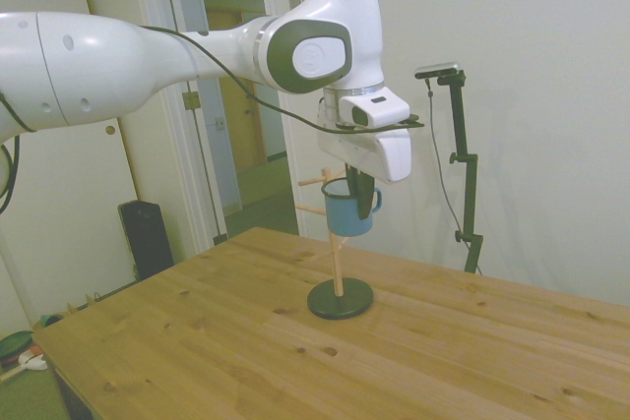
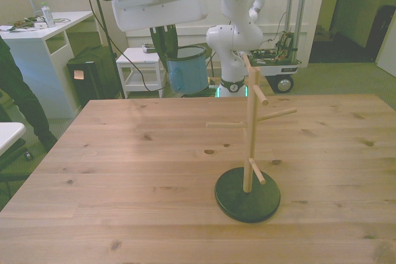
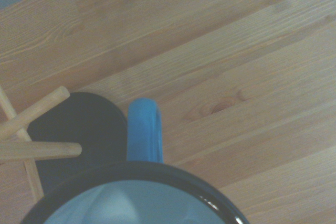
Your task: Hang the mug
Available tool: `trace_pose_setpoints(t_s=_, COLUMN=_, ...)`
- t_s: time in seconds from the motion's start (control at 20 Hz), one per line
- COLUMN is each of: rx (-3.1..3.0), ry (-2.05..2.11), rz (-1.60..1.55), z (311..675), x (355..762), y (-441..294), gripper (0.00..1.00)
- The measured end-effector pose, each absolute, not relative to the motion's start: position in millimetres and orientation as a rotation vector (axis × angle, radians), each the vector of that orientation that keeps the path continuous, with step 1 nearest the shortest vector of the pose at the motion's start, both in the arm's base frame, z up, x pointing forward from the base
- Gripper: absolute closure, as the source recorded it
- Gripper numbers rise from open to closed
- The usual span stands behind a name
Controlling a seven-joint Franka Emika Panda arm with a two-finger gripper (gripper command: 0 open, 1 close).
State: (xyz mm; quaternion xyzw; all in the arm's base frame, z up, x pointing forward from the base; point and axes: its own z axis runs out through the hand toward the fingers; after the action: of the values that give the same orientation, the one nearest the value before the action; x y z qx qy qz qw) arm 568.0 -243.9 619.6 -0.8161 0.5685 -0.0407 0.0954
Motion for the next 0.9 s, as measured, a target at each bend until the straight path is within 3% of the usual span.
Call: trace_pose_setpoints(t_s=0.9, rx=-2.440, ry=1.689, rz=-0.060, z=593, x=602, y=-251, gripper=1.00)
